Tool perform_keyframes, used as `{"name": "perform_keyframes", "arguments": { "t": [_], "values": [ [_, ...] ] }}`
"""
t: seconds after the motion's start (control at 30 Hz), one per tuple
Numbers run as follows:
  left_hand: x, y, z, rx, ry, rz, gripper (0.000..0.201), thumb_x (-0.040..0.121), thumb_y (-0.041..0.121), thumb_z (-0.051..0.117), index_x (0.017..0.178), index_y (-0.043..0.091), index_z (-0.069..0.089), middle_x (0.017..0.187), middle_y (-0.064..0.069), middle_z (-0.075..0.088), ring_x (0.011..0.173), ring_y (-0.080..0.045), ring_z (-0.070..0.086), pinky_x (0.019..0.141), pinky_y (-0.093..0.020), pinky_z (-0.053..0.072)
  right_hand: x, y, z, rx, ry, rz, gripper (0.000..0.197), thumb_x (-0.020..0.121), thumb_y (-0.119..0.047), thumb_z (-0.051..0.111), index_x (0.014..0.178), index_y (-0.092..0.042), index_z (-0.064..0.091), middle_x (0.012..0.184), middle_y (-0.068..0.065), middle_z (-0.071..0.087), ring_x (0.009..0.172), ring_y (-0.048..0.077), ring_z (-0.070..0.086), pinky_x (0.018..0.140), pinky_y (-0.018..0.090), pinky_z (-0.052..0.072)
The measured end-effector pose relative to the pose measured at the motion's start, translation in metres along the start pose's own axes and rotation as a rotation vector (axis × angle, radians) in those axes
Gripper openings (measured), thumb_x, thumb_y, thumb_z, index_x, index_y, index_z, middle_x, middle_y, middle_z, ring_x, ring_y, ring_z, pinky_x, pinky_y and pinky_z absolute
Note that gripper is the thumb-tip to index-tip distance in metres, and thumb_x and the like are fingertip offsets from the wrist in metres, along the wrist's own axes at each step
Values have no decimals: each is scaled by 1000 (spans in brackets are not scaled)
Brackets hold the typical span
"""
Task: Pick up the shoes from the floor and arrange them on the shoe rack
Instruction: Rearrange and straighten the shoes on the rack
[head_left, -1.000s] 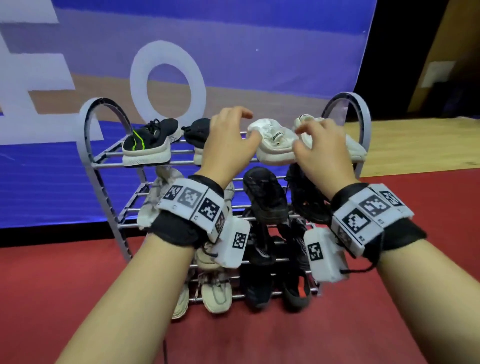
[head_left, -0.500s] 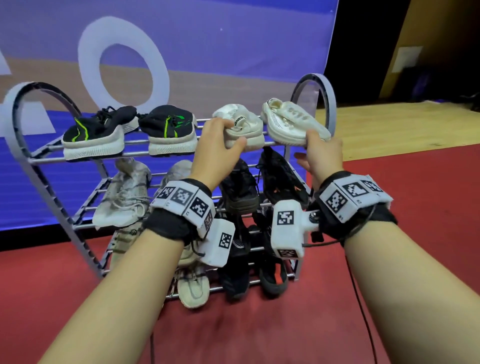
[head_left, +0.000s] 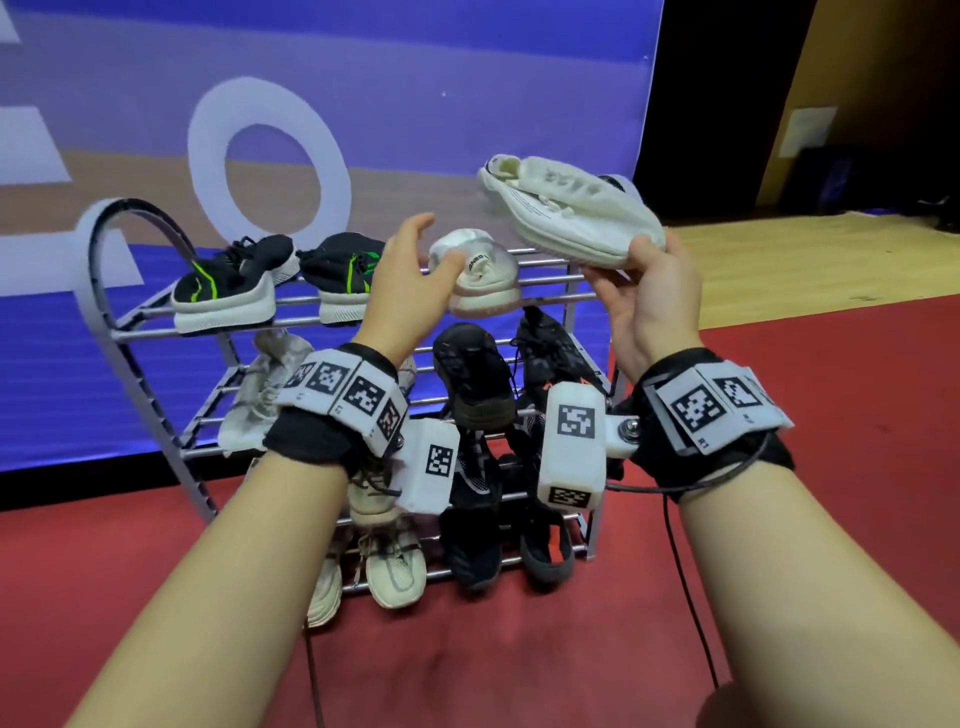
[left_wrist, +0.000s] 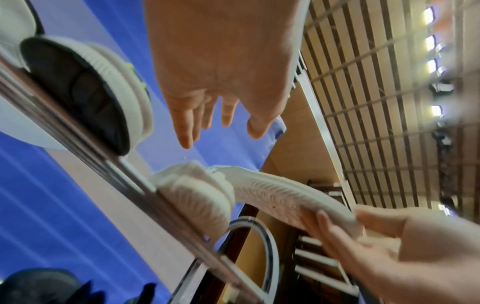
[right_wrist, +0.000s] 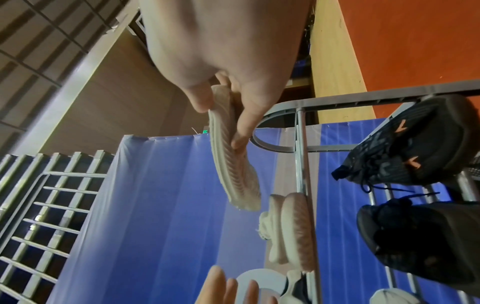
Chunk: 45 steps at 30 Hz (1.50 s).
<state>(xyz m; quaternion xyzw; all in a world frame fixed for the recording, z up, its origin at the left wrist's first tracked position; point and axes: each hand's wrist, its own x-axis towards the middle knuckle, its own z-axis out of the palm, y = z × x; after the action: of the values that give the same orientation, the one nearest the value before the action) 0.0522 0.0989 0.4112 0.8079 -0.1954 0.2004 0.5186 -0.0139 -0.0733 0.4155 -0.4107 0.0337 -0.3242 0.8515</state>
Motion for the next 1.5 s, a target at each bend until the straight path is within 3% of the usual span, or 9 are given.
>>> {"name": "perform_keyframes", "arguments": {
  "t": [0.13,0.33,0.53,0.7,0.8,0.97,1.27,1.43,1.5],
  "values": [
    [-6,21,-37,-262,79,-113,66,80,43,49,140,22,35,141,-9,41,130,-27,45,107,-45,39,-13,-14,10,163,-148,24,41,97,-3,34,137,-1,43,123,18,57,98,24,61,73,35,59],
    [-19,28,-92,-341,272,-80,76,74,58,52,141,34,25,148,-1,31,136,-28,35,109,-49,37,-31,-19,18,222,-333,166,23,89,-10,44,103,-3,61,89,11,72,84,22,69,76,32,60],
    [-33,24,-137,-481,404,-159,46,95,48,41,139,37,33,139,11,37,117,-16,52,62,-23,50,-41,-16,18,192,-410,261,25,76,-13,53,93,-2,68,81,10,74,74,19,72,72,29,59],
    [-39,15,-161,-303,152,-101,63,67,75,51,122,45,49,140,5,45,131,-12,43,110,-48,33,-42,-9,20,134,-436,291,27,90,-10,45,110,-6,62,86,6,74,76,16,71,67,27,59],
    [-44,11,-167,-211,-109,-22,74,45,80,67,112,52,51,135,4,48,127,-9,47,109,-38,33,-44,-11,20,149,-400,287,26,93,-11,40,102,-7,64,80,4,74,71,14,70,68,25,59],
    [-43,15,-175,164,-312,56,109,40,51,79,140,41,36,130,17,49,117,2,50,104,-20,36,-44,-12,19,142,-247,290,25,98,-19,41,93,-6,62,67,2,72,59,11,70,53,22,55],
    [-37,8,-149,112,77,69,67,65,20,84,125,15,52,108,5,61,92,-6,59,77,-9,48,-45,-2,41,204,-326,427,66,97,-53,31,136,-1,42,119,17,60,108,29,60,72,38,59],
    [-41,21,-125,240,299,161,75,62,33,84,126,13,51,116,0,48,108,-14,49,87,-19,37,-60,8,58,-72,-454,559,76,95,-58,30,144,0,27,135,22,49,112,36,56,91,40,45],
    [-44,26,-115,274,325,186,79,62,36,83,128,12,48,121,-5,49,114,-20,47,92,-25,38,-65,14,64,-142,-512,571,77,95,-57,30,148,-2,20,144,22,41,121,36,51,84,37,49]
  ]
}}
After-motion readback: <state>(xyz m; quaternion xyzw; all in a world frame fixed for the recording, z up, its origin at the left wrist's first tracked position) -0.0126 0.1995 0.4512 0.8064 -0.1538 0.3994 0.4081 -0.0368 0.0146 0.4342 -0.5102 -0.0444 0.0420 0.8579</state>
